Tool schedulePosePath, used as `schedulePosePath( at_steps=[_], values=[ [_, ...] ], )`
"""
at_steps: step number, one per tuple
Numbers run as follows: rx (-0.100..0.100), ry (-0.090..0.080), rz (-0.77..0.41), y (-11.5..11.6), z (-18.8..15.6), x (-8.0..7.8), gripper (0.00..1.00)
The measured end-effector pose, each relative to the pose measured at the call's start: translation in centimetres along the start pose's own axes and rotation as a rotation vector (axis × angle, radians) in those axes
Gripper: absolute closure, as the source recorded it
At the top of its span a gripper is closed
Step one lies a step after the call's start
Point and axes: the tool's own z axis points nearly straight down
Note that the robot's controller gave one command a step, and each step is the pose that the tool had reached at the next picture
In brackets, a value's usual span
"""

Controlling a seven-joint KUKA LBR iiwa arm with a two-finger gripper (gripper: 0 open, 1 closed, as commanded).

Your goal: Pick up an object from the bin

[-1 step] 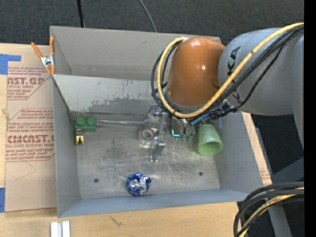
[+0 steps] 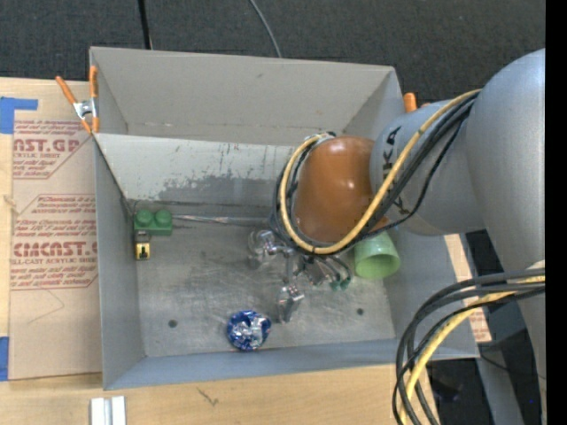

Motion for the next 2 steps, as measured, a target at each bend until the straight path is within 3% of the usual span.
schedulePosePath(
  at_steps=[1, 2],
  values=[
    [0.003, -0.007, -0.253, 2.3, -0.6, 4.7, 0.0],
    [0.001, 0.001, -0.641, 7.9, 0.2, 2.7, 0.0]
  ],
)
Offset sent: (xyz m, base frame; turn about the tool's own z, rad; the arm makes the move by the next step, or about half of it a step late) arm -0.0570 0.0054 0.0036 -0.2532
